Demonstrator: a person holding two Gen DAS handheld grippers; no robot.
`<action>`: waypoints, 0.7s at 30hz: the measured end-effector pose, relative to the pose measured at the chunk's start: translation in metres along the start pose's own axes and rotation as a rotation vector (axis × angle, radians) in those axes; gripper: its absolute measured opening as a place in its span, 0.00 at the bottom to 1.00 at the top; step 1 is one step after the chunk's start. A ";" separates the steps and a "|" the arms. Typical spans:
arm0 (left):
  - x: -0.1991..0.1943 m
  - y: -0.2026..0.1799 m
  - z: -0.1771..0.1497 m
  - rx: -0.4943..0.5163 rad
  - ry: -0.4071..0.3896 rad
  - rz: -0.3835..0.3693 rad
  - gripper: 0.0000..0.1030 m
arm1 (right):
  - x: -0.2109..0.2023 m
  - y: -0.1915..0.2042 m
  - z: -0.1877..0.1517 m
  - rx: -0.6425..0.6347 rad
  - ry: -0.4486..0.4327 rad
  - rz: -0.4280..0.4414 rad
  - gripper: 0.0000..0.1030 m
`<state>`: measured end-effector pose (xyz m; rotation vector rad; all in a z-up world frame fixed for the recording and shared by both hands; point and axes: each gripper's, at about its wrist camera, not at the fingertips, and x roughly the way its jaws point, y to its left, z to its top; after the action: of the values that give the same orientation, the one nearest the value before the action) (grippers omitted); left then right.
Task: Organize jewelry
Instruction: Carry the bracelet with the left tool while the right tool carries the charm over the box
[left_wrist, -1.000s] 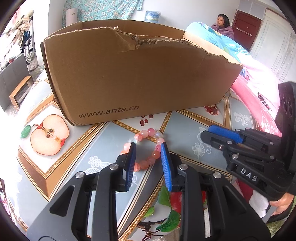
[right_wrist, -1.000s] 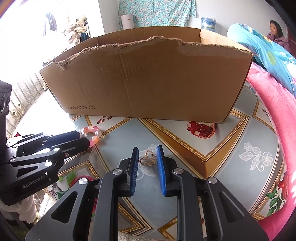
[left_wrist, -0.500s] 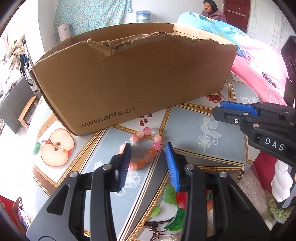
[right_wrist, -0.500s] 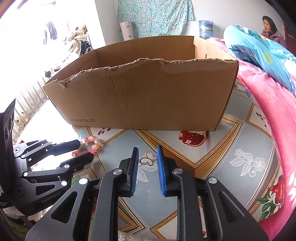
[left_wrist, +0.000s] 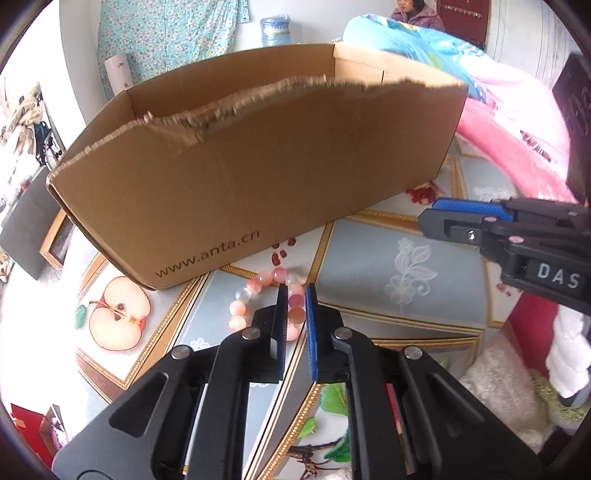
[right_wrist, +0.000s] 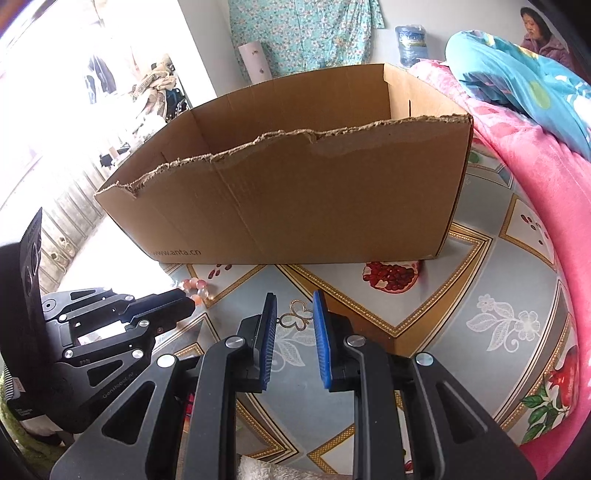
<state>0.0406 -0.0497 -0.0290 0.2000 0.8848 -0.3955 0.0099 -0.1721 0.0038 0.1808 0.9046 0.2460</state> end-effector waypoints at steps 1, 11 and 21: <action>-0.006 0.003 0.003 -0.015 -0.007 -0.022 0.08 | -0.004 0.000 0.002 0.002 -0.007 0.001 0.19; -0.084 0.035 0.042 -0.108 -0.150 -0.248 0.08 | -0.060 0.002 0.044 -0.007 -0.149 0.001 0.19; -0.130 0.043 0.115 -0.111 -0.318 -0.394 0.08 | -0.089 -0.003 0.136 -0.072 -0.264 0.071 0.19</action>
<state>0.0661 -0.0159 0.1445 -0.1414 0.6267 -0.7215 0.0653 -0.2075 0.1524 0.1739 0.6269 0.3122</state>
